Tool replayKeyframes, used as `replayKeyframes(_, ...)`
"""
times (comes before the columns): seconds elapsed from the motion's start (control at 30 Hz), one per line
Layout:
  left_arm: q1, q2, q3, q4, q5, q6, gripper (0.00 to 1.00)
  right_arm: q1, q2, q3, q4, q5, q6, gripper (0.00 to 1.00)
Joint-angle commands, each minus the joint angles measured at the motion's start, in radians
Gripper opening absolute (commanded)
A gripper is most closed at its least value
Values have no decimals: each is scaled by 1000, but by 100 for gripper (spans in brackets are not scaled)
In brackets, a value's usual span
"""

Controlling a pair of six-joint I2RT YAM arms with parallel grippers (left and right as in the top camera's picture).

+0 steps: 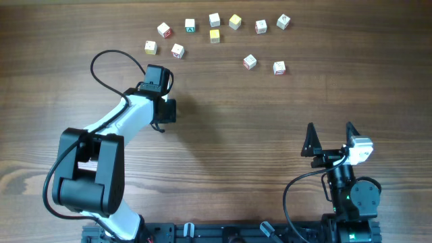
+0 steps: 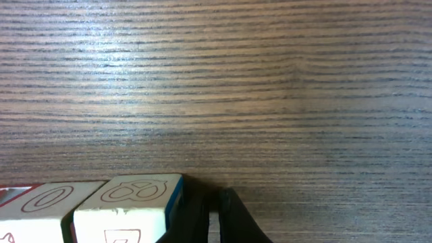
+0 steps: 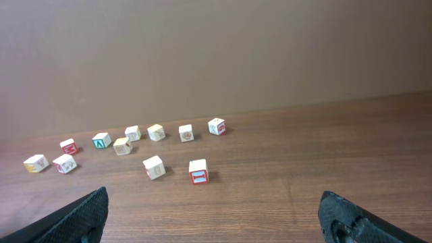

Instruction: Form a horizontal line

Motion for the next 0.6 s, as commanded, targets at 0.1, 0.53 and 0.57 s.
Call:
replayKeyframes(0.1, 3, 38, -34, -5, 14, 12, 8, -6, -5, -1, 2, -14, -18, 100)
replayKeyframes(0.53, 3, 35, 55, 126, 399, -31, 48, -6, -5, -1, 2, -14, -18, 100)
replayKeyframes(0.57, 3, 34, 92, 107, 400, -41, 52, -6, -5, -1, 2, -14, -18, 100)
